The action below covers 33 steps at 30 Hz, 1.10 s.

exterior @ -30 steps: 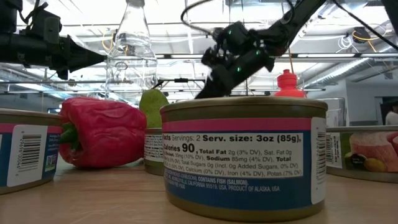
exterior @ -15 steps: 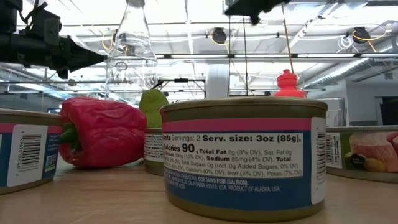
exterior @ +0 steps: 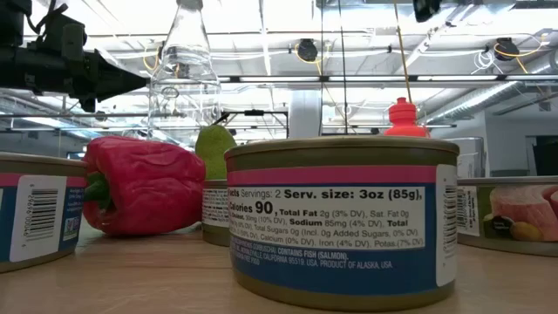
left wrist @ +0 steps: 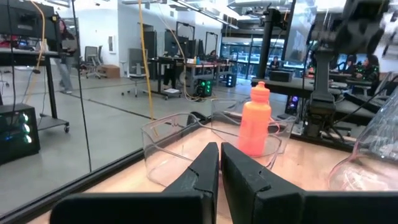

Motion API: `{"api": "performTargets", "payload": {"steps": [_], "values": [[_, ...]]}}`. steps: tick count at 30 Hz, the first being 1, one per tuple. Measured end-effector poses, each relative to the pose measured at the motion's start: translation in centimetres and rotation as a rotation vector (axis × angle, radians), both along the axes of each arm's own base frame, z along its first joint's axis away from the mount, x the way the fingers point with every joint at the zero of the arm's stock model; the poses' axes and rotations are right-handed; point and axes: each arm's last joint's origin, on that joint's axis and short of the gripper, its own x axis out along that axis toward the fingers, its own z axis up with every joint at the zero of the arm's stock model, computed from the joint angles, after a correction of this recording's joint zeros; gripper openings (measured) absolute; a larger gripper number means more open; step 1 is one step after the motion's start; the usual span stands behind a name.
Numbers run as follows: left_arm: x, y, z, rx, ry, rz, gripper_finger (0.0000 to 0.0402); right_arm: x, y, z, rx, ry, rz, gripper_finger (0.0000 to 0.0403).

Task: Pick & Place Food Item
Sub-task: Put the right green tuna can into the green bin

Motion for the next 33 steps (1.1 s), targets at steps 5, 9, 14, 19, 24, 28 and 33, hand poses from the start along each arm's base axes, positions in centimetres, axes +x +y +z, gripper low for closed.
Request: {"api": "performTargets", "payload": {"steps": [5,9,14,19,24,28,33], "values": [[0.0,0.0,0.0,-0.035,-0.017,-0.004,0.0026,0.2,0.0,-4.9,0.043,-0.036,-0.002,0.0001],[0.0,0.0,0.0,-0.045,-0.022,-0.006,0.0026,0.0,0.0,-7.2,0.059,-0.093,0.0,0.0001],[0.0,0.0,0.0,-0.035,-0.018,-0.005,0.0026,-0.3,0.0,-8.5,0.061,-0.109,0.001,0.0001],[0.0,0.0,0.0,-0.022,-0.012,-0.003,0.0026,-0.3,0.0,-8.8,0.047,-0.097,-0.001,0.0002],[0.0,0.0,0.0,-0.022,-0.013,-0.003,0.0026,-0.3,0.0,-8.9,0.052,-0.078,0.001,0.0001],[0.0,0.0,0.0,-0.022,-0.013,-0.012,0.0026,-0.3,0.1,-9.2,0.085,-0.048,0.008,0.0003],[0.0,0.0,0.0,-0.023,-0.014,-0.012,0.0026,-0.4,0.4,-9.0,0.065,-0.068,0.029,0.0004]]}}
